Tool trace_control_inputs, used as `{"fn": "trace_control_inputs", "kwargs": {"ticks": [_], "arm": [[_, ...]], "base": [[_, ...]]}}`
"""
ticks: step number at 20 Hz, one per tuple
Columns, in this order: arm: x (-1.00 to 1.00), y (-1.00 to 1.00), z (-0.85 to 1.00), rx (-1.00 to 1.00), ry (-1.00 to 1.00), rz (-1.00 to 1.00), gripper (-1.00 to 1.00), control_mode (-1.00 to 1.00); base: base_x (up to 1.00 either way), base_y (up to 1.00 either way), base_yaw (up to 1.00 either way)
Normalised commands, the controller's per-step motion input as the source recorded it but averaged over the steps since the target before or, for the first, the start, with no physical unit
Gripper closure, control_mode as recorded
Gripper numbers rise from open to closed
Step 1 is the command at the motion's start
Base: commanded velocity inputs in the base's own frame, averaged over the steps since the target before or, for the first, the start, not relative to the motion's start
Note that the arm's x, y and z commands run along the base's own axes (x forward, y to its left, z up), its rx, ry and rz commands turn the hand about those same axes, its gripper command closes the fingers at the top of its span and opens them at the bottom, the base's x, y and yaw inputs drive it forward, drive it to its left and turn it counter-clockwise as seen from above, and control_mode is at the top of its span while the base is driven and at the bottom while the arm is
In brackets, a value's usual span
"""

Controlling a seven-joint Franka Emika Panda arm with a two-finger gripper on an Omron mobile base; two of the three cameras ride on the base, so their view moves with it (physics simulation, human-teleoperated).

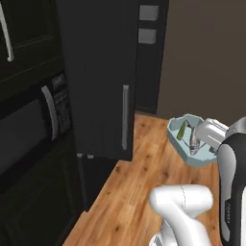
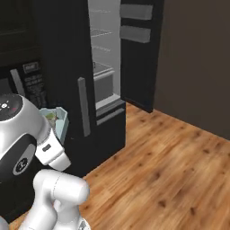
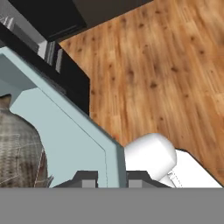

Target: Place the tupperware on the top shelf of the fridge. Make space for the tupperware among the existing items by rearranging them on the shelves if needed. Close the fridge door when finished.

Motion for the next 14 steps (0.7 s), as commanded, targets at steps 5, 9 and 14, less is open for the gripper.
{"fn": "trace_control_inputs", "kwargs": {"ticks": [5, 9, 14], "arm": [[0.0, 0.0, 0.0, 0.0, 0.0, 0.0, 1.0, 1.0], [0.0, 0.0, 0.0, 0.0, 0.0, 0.0, 1.0, 1.0], [0.0, 0.0, 0.0, 0.0, 0.0, 0.0, 1.0, 1.0]], "base": [[0.42, -0.77, -0.42], [0.59, -0.52, -0.32], [0.66, -0.22, -0.1]]}}
